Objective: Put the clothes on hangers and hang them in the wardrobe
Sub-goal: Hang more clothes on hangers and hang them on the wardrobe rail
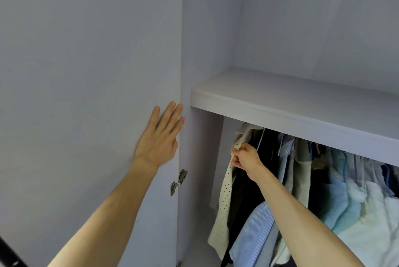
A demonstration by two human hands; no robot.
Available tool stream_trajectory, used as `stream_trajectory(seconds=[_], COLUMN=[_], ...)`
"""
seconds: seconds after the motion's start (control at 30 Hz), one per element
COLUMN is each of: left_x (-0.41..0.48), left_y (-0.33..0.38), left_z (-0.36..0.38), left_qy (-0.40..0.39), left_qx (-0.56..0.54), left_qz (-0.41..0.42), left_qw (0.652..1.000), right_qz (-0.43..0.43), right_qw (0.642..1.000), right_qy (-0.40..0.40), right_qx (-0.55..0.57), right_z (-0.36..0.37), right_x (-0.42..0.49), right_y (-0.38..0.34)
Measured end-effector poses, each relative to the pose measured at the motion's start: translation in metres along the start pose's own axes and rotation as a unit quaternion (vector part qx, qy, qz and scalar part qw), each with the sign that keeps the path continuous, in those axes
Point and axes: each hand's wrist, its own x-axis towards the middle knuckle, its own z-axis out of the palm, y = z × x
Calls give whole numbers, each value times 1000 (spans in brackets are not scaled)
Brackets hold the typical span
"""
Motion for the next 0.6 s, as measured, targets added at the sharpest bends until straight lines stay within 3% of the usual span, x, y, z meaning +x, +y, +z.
stream_trajectory(seconds=[0.4,0.5,0.6], left_x=[2,2,2], left_y=[12,12,13], left_z=[1,-1,-1], left_qy=[-23,-32,-37], left_qx=[-7,-5,-8], left_qz=[-18,-18,-20], left_qw=[1000,999,999], right_qz=[74,59,23], right_qw=[997,996,981], right_qy=[19,27,4], right_qx=[0,-58,-191], right_z=[-7,-8,-8], right_x=[19,19,19], right_y=[54,59,57])
